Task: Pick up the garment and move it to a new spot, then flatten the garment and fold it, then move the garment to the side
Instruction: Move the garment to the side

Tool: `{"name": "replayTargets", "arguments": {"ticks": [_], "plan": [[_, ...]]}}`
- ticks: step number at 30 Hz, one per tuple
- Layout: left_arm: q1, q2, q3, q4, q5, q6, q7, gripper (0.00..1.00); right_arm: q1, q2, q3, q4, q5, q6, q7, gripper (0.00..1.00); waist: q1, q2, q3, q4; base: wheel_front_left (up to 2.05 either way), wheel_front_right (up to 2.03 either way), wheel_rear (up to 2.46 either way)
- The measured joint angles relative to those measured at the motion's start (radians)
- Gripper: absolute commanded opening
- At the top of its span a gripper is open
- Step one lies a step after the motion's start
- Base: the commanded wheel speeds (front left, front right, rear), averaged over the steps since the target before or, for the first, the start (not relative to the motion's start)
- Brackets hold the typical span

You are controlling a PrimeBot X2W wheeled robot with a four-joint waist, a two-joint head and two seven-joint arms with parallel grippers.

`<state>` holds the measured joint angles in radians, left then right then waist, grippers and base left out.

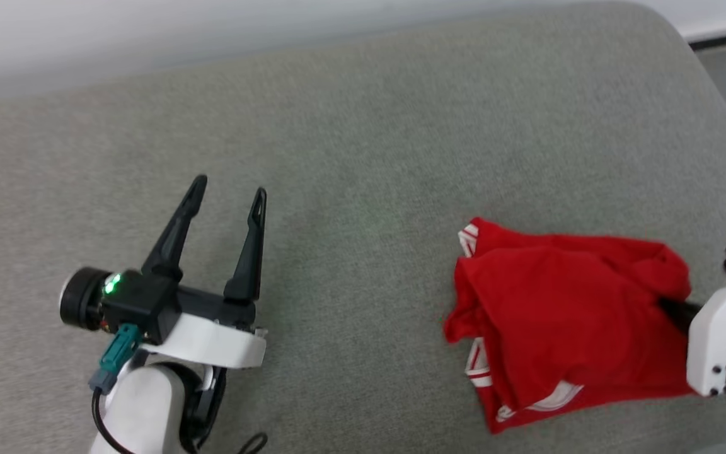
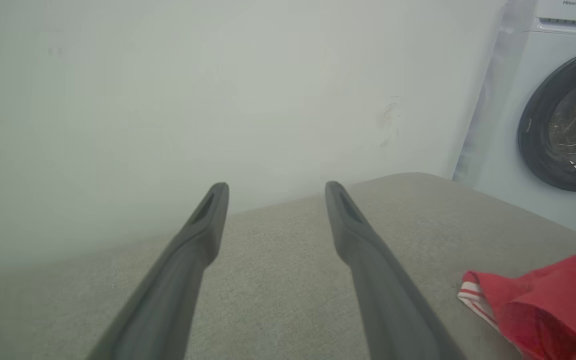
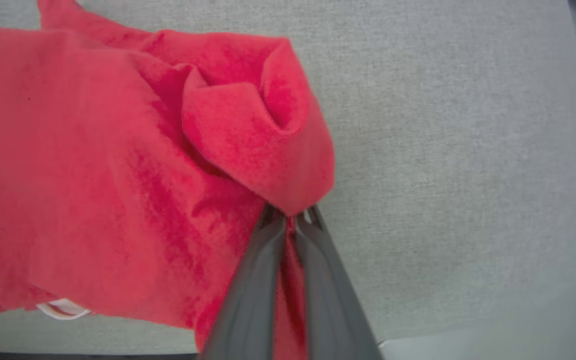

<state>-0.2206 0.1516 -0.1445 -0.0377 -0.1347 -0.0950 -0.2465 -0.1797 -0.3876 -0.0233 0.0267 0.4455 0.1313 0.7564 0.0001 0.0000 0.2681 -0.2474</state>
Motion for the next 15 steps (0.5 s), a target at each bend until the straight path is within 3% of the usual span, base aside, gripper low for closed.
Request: {"name": "replayTargets", "arguments": {"ticks": [13,15], "plan": [[-0.153,0.052,-0.059,-0.1,0.026,-0.017,0.058,1.0,-0.3,-0.032,-0.238,0.287,-0.124,0.0,-0.168,0.0,0.0001,0.0,0.247,-0.057,0.0,0.0,0.0],[-0.185,0.061,-0.079,-0.123,0.028,-0.02,0.071,1.0,-0.378,-0.042,-0.322,0.356,-0.172,0.0,-0.219,0.0,0.0001,0.0,0.303,-0.058,0.0,0.0,0.0]]}}
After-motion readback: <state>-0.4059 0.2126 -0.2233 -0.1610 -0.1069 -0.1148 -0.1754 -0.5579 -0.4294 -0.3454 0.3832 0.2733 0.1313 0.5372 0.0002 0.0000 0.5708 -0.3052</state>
